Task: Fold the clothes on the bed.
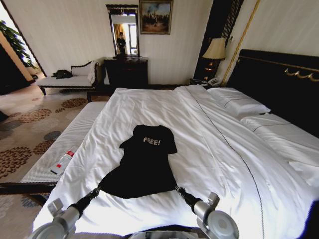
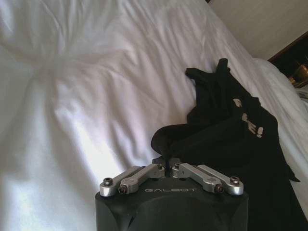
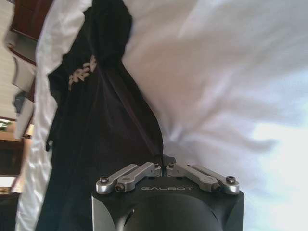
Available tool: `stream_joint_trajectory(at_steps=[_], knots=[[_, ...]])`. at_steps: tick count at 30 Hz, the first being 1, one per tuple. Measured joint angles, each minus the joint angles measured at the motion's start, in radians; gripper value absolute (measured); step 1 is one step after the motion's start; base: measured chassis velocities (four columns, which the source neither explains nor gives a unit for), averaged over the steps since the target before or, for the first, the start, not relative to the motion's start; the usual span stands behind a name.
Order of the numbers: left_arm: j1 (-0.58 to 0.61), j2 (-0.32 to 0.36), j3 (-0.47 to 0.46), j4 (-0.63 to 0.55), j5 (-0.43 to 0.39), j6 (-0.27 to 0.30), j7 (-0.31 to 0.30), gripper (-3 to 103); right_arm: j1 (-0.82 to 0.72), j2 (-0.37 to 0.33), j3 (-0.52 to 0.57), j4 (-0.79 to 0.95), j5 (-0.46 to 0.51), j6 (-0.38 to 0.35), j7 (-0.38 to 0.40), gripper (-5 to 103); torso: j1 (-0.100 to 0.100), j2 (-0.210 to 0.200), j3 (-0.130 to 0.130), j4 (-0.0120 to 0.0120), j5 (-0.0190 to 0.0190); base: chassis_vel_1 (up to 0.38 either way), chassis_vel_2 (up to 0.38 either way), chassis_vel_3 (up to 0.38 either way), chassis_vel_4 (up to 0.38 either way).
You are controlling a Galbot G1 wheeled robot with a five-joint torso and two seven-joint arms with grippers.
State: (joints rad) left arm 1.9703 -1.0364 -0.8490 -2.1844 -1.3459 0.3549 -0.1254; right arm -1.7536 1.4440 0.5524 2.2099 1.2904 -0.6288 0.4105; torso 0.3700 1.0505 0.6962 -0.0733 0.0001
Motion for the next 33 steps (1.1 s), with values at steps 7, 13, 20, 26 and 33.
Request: stream_joint_trajectory(at_steps=[7, 13, 20, 26, 33], knots=[[0.079, -0.019, -0.041, -0.073, -0.007, -0.004, 0.000, 2, -0.065, -0.029, 0.043, 0.082, 0.041, -0.074, 0.099, 0, 0.000, 0.000, 0.000, 0.0000, 0.0000, 0.000, 0.000, 0.000, 0.000], [0.168, -0.028, -0.075, -0.125, -0.006, -0.014, 0.005, 2, -0.090, -0.058, 0.071, 0.135, 0.093, -0.106, 0.186, 0, 0.000, 0.000, 0.000, 0.0000, -0.0002, 0.000, 0.000, 0.000, 0.000], [0.251, -0.047, -0.090, -0.140, 0.023, -0.032, 0.008, 2, -0.112, -0.057, 0.059, 0.132, 0.082, -0.107, 0.207, 0, 0.000, 0.000, 0.000, 0.0001, 0.0000, 0.000, 0.000, 0.000, 0.000], [0.287, -0.059, -0.072, -0.109, 0.069, -0.051, 0.009, 2, -0.130, -0.060, 0.055, 0.116, 0.048, -0.110, 0.207, 0, 0.000, 0.000, 0.000, 0.0000, -0.0001, 0.000, 0.000, 0.000, 0.000], [0.313, -0.073, -0.037, -0.090, 0.114, -0.069, 0.008, 2, -0.152, -0.060, 0.043, 0.121, 0.006, -0.110, 0.206, 0, 0.000, 0.000, 0.000, 0.0000, -0.0001, 0.000, 0.000, 0.000, 0.000]])
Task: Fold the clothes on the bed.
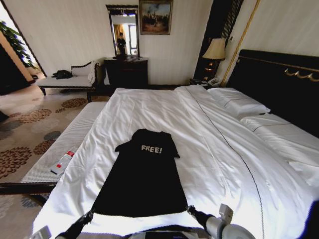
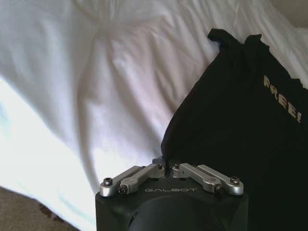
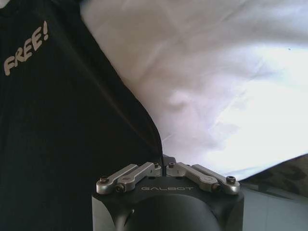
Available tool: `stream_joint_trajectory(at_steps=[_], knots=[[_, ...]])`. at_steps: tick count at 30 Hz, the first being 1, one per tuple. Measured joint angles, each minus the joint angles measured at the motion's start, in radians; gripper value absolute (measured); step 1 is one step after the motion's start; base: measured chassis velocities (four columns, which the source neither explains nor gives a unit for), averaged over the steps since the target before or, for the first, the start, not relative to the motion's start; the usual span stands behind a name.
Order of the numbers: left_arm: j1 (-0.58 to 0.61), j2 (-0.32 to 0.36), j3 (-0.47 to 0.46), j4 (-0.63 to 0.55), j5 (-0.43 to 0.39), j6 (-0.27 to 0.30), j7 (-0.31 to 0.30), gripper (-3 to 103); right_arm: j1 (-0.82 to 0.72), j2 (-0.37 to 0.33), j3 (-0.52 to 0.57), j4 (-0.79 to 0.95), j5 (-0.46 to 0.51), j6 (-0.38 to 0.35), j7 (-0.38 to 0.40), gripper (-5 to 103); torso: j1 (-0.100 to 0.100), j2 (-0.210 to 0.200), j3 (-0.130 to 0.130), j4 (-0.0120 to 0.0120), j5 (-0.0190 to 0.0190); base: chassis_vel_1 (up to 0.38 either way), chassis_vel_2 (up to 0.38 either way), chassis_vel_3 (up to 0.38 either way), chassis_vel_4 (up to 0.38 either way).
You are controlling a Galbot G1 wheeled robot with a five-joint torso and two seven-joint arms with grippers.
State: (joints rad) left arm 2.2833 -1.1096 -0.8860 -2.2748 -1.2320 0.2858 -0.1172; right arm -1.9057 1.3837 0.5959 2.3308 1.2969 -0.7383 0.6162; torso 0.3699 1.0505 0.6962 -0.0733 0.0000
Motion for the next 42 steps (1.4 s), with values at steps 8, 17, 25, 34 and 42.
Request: stream_joint_trajectory(at_steps=[8, 17, 25, 34, 42], knots=[[0.002, -0.014, 0.010, 0.012, 0.001, -0.003, -0.009, 2, -0.012, 0.005, -0.003, -0.004, -0.024, 0.001, -0.003, 0, 0.000, 0.000, 0.000, 0.0000, 0.0000, 0.000, 0.000, 0.000, 0.000], [-0.022, -0.020, 0.021, 0.034, 0.022, -0.003, -0.022, 0, -0.002, 0.015, -0.011, -0.031, -0.039, 0.002, -0.009, 0, 0.000, 0.000, 0.000, 0.0000, 0.0000, 0.000, 0.000, 0.000, 0.000], [-0.054, -0.038, 0.065, 0.047, 0.115, -0.001, -0.054, 16, 0.010, 0.024, -0.024, -0.050, -0.078, 0.002, -0.046, -1, 0.000, 0.000, 0.000, 0.0001, 0.0001, 0.000, 0.000, 0.000, 0.000], [-0.093, -0.026, 0.029, -0.009, 0.125, 0.020, -0.076, 64, -0.001, -0.007, 0.033, 0.017, -0.136, 0.003, -0.070, 42, 0.000, 0.000, 0.000, 0.0000, 0.0000, 0.000, 0.000, 0.000, 0.000], [-0.125, -0.009, -0.002, -0.035, 0.118, 0.031, -0.083, 91, 0.143, -0.137, 0.182, 0.000, 0.068, 0.003, -0.029, 69, 0.000, 0.000, 0.000, 0.0000, 0.0000, 0.000, 0.000, 0.000, 0.000]])
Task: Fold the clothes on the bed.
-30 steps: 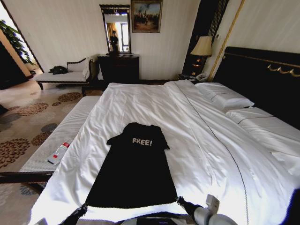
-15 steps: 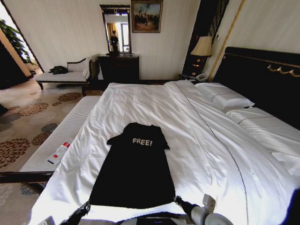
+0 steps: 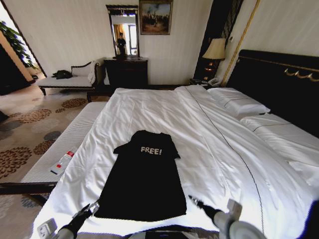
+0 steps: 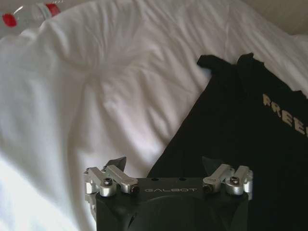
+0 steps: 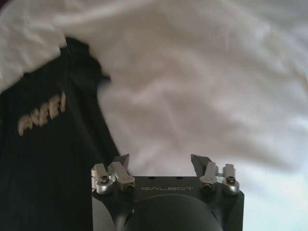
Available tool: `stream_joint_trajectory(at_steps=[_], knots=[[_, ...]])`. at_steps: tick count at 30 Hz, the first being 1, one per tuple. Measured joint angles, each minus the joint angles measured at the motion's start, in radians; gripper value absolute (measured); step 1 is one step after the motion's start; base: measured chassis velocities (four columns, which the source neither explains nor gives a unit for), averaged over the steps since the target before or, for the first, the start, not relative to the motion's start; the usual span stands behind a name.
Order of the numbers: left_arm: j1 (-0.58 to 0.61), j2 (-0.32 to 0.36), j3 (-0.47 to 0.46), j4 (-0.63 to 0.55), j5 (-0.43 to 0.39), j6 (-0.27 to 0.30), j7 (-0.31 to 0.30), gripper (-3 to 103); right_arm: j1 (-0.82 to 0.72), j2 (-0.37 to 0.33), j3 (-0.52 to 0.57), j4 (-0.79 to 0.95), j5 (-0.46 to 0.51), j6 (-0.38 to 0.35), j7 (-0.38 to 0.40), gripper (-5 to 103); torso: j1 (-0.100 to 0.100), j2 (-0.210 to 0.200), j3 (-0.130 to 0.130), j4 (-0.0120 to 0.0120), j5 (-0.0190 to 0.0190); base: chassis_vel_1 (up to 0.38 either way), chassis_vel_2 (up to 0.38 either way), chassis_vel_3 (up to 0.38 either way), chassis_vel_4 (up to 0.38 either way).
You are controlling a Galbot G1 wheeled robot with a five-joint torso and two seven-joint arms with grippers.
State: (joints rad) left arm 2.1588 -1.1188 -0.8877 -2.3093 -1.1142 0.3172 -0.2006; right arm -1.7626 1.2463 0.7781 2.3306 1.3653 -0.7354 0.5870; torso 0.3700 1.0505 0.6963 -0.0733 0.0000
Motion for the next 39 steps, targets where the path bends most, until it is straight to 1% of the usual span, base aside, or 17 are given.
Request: stream_joint_trajectory(at_steps=[2, 4, 5, 7, 8, 9, 10, 13, 14, 18, 19, 23, 25, 29, 30, 34, 39], knots=[[-0.015, 0.012, -0.002, -0.009, 0.004, 0.003, 0.001, 98, 0.094, -0.068, 0.034, -0.042, 0.114, 0.000, 0.018, 80, 0.000, 0.000, 0.000, 0.0001, 0.0002, 0.000, 0.000, 0.000, 0.000], [-0.046, 0.025, 0.012, -0.015, 0.025, 0.008, 0.000, 100, 0.190, -0.131, 0.036, -0.095, 0.220, 0.000, 0.036, 90, 0.000, 0.000, 0.000, 0.0003, 0.0003, 0.000, 0.000, 0.000, 0.000], [-0.046, 0.025, 0.012, -0.015, 0.025, 0.008, 0.000, 100, 0.190, -0.131, 0.036, -0.095, 0.220, 0.000, 0.036, 90, 0.000, 0.000, 0.000, 0.0003, 0.0003, 0.000, 0.000, 0.000, 0.000], [-0.085, 0.038, 0.037, -0.016, 0.056, 0.014, -0.007, 100, 0.273, -0.169, 0.015, -0.154, 0.283, 0.000, 0.042, 99, 0.000, 0.000, 0.000, 0.0003, 0.0001, 0.000, 0.000, 0.000, 0.000], [-0.109, 0.046, 0.055, -0.015, 0.074, 0.016, -0.012, 100, 0.325, -0.180, -0.001, -0.198, 0.320, 0.000, 0.048, 99, 0.000, 0.000, 0.000, 0.0001, 0.0002, 0.000, 0.000, 0.000, 0.000], [-0.109, 0.046, 0.055, -0.015, 0.074, 0.016, -0.012, 100, 0.325, -0.180, -0.001, -0.198, 0.320, 0.000, 0.048, 99, 0.000, 0.000, 0.000, 0.0001, 0.0002, 0.000, 0.000, 0.000, 0.000], [-0.131, 0.053, 0.074, -0.015, 0.087, 0.020, -0.019, 100, 0.369, -0.182, -0.016, -0.236, 0.344, 0.000, 0.050, 100, 0.000, 0.000, 0.000, 0.0000, -0.0002, 0.000, 0.000, 0.000, 0.000], [-0.173, 0.077, 0.126, -0.016, 0.108, 0.029, -0.036, 100, 0.520, -0.164, -0.063, -0.380, 0.384, 0.000, 0.046, 100, 0.000, 0.000, 0.000, 0.0002, 0.0003, 0.000, 0.000, 0.000, 0.000], [-0.173, 0.077, 0.126, -0.016, 0.108, 0.029, -0.036, 100, 0.520, -0.164, -0.063, -0.380, 0.384, 0.000, 0.046, 100, 0.000, 0.000, 0.000, 0.0002, 0.0003, 0.000, 0.000, 0.000, 0.000], [-0.204, 0.107, 0.173, -0.018, 0.129, 0.033, -0.041, 100, 0.698, -0.145, -0.130, -0.552, 0.388, 0.000, 0.017, 100, 0.000, 0.000, 0.000, 0.0002, 0.0001, 0.000, 0.000, 0.000, 0.000], [-0.204, 0.107, 0.173, -0.018, 0.129, 0.033, -0.041, 100, 0.698, -0.145, -0.130, -0.552, 0.388, 0.000, 0.017, 100, 0.000, 0.000, 0.000, 0.0002, 0.0001, 0.000, 0.000, 0.000, 0.000], [-0.225, 0.118, 0.215, -0.021, 0.129, 0.037, -0.042, 100, 0.813, -0.139, -0.204, -0.694, 0.368, 0.000, -0.012, 100, 0.000, 0.000, 0.000, 0.0002, 0.0000, 0.000, 0.000, 0.000, 0.000], [-0.229, 0.119, 0.225, -0.021, 0.133, 0.037, -0.042, 100, 0.829, -0.136, -0.217, -0.716, 0.360, 0.000, -0.018, 100, 0.000, 0.000, 0.000, 0.0002, 0.0000, 0.000, 0.000, 0.000, 0.000], [-0.244, 0.119, 0.266, -0.012, 0.164, 0.033, -0.039, 100, 0.886, -0.114, -0.268, -0.812, 0.310, 0.000, -0.056, 100, 0.000, 0.000, 0.000, 0.0001, 0.0000, 0.000, 0.000, 0.000, 0.000], [-0.244, 0.119, 0.266, -0.012, 0.164, 0.033, -0.039, 100, 0.886, -0.114, -0.268, -0.812, 0.310, 0.000, -0.056, 100, 0.000, 0.000, 0.000, 0.0001, 0.0000, 0.000, 0.000, 0.000, 0.000], [-0.256, 0.125, 0.275, -0.010, 0.171, 0.023, -0.036, 100, 0.949, -0.097, -0.308, -0.895, 0.252, 0.000, -0.107, 100, 0.000, 0.000, 0.000, 0.0001, 0.0000, 0.000, 0.000, 0.000, 0.000], [-0.265, 0.152, 0.261, -0.014, 0.155, 0.021, -0.033, 100, 0.994, -0.096, -0.328, -0.918, 0.242, 0.000, -0.115, 100, 0.000, 0.000, 0.000, 0.0002, -0.0001, 0.000, 0.000, 0.000, 0.000]])
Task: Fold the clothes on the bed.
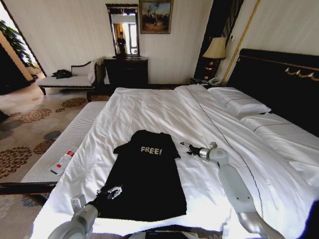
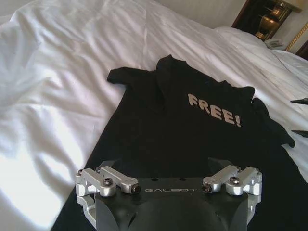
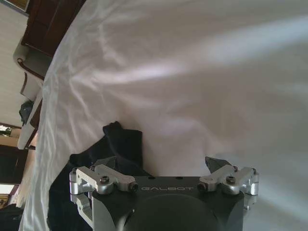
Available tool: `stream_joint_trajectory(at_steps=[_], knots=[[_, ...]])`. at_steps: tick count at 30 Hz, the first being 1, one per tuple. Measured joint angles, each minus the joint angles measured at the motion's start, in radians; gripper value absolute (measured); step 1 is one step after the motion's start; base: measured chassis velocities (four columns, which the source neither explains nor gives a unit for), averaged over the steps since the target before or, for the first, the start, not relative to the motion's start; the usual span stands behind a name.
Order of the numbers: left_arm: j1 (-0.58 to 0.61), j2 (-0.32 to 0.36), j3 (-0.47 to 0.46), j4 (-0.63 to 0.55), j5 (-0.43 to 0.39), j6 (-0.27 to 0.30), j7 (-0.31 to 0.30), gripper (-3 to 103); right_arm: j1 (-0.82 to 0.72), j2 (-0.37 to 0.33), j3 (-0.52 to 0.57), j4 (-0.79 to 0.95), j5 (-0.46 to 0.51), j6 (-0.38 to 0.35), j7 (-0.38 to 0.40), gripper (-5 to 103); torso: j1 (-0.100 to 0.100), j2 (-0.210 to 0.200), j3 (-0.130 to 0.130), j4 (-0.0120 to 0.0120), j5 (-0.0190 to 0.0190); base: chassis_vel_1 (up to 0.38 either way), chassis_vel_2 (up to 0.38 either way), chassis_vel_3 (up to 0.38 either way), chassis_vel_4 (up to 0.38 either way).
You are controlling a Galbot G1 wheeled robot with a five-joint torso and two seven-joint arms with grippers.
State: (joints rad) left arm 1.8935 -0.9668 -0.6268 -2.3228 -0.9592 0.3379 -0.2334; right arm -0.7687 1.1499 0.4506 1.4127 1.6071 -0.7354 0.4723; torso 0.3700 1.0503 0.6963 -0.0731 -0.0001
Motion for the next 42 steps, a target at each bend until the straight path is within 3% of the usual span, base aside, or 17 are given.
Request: stream_joint_trajectory(at_steps=[5, 16, 25, 32, 35, 37, 38, 40, 41, 42], knots=[[0.009, 0.035, -0.025, -0.011, -0.046, 0.006, -0.001, 100, 0.009, -0.021, -0.016, -0.002, -0.006, 0.000, -0.007, 100, 0.000, 0.000, 0.000, -0.0003, 0.0001, 0.000, 0.000, 0.000, 0.000], [0.040, 0.076, -0.068, -0.048, -0.062, 0.011, 0.003, 100, 0.038, -0.055, -0.077, -0.022, -0.049, 0.000, -0.076, 100, 0.000, 0.000, 0.000, -0.0003, 0.0001, 0.000, 0.000, 0.000, 0.000], [0.049, 0.097, -0.094, -0.063, -0.073, 0.008, 0.018, 100, 0.095, -0.014, -0.190, -0.058, -0.132, 0.000, -0.161, 100, 0.000, 0.000, 0.000, -0.0001, 0.0001, 0.000, 0.000, 0.000, 0.000], [0.051, 0.093, -0.094, -0.054, -0.073, 0.006, 0.018, 100, 0.134, 0.024, -0.211, -0.151, -0.185, 0.000, -0.207, 102, 0.000, 0.000, 0.000, -0.0001, -0.0001, 0.000, 0.000, 0.000, 0.000], [0.047, 0.094, -0.094, -0.048, -0.072, 0.006, 0.019, 100, 0.143, 0.040, -0.198, -0.192, -0.195, 0.000, -0.215, 94, 0.000, 0.000, 0.000, 0.0000, 0.0001, 0.000, 0.000, 0.000, 0.000], [0.046, 0.094, -0.094, -0.047, -0.072, 0.006, 0.019, 100, 0.143, 0.040, -0.196, -0.195, -0.197, 0.000, -0.215, 94, 0.000, 0.000, 0.000, -0.0001, 0.0001, 0.000, 0.000, 0.000, 0.000], [0.043, 0.094, -0.094, -0.044, -0.072, 0.005, 0.019, 100, 0.141, 0.041, -0.193, -0.196, -0.199, 0.000, -0.216, 84, 0.000, 0.000, 0.000, -0.0003, -0.0001, 0.000, 0.000, 0.000, 0.000], [0.041, 0.093, -0.091, -0.041, -0.072, 0.005, 0.019, 100, 0.137, 0.042, -0.191, -0.197, -0.201, 0.000, -0.217, 84, 0.000, 0.000, 0.000, -0.0003, -0.0001, 0.000, 0.000, 0.000, 0.000], [0.037, 0.093, -0.086, -0.038, -0.072, 0.005, 0.018, 100, 0.135, 0.044, -0.189, -0.198, -0.204, 0.000, -0.217, 73, 0.000, 0.000, 0.000, -0.0002, 0.0001, 0.000, 0.000, 0.000, 0.000], [0.036, 0.092, -0.085, -0.037, -0.072, 0.005, 0.018, 100, 0.134, 0.045, -0.188, -0.198, -0.205, 0.000, -0.217, 73, 0.000, 0.000, 0.000, -0.0002, 0.0001, 0.000, 0.000, 0.000, 0.000]])
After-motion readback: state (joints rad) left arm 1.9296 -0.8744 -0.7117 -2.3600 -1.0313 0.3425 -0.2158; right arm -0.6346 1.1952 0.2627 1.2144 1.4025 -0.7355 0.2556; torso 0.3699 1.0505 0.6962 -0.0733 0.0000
